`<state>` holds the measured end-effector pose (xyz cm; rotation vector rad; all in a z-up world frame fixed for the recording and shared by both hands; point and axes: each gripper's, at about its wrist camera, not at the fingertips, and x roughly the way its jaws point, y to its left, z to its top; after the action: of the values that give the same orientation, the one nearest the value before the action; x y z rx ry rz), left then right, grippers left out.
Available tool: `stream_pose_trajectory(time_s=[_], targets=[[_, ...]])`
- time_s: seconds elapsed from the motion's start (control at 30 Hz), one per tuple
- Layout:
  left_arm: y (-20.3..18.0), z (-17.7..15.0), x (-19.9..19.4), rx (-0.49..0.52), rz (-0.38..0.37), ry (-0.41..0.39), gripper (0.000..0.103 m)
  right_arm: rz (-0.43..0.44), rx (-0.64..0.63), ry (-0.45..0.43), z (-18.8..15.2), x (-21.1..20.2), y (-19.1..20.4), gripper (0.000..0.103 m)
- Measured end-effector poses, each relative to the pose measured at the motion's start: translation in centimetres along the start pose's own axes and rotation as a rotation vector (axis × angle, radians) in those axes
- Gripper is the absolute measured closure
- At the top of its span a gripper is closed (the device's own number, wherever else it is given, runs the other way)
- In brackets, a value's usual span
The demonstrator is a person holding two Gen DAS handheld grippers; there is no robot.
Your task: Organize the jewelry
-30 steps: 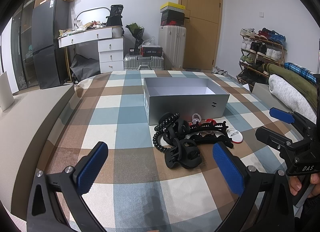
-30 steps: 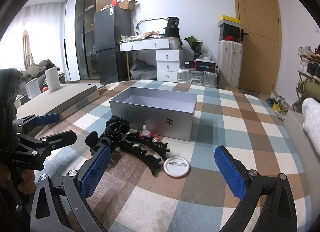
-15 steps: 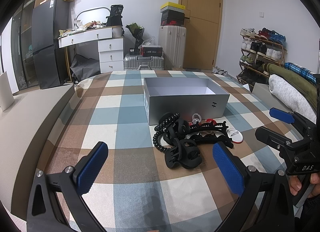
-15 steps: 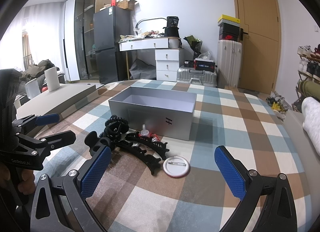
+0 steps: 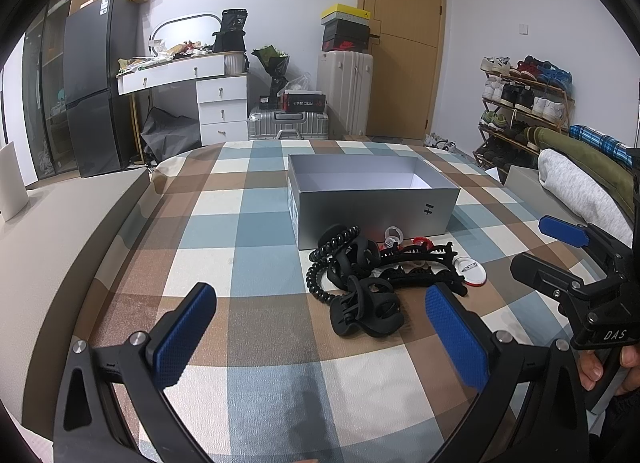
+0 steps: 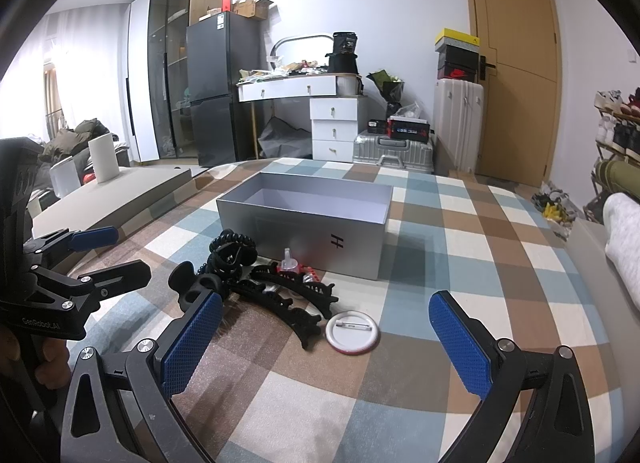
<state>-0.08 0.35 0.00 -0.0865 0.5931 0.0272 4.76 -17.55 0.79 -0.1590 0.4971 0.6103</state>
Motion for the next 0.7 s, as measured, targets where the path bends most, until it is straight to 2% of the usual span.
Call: stream_pose_trajectory(time_s=[0.43,0.6,0.7], targets=[[0.0,0.0,0.1,-0.001,0.012,0.012,0.001,-0.003,0.005,0.011,-0.2,0.2,-0.2,0.000],[0.1,0.0,0.7,-0.012,0.004,0.038,0.001,-0.006,0.015,0.055,-0.3,1.2,-0.4,0.000],[0.2,0.0,1.4,-0.022,-0.011,0.084,0.001,-0.002,0.024,0.120,-0.5,2.2,-0.5,0.000]])
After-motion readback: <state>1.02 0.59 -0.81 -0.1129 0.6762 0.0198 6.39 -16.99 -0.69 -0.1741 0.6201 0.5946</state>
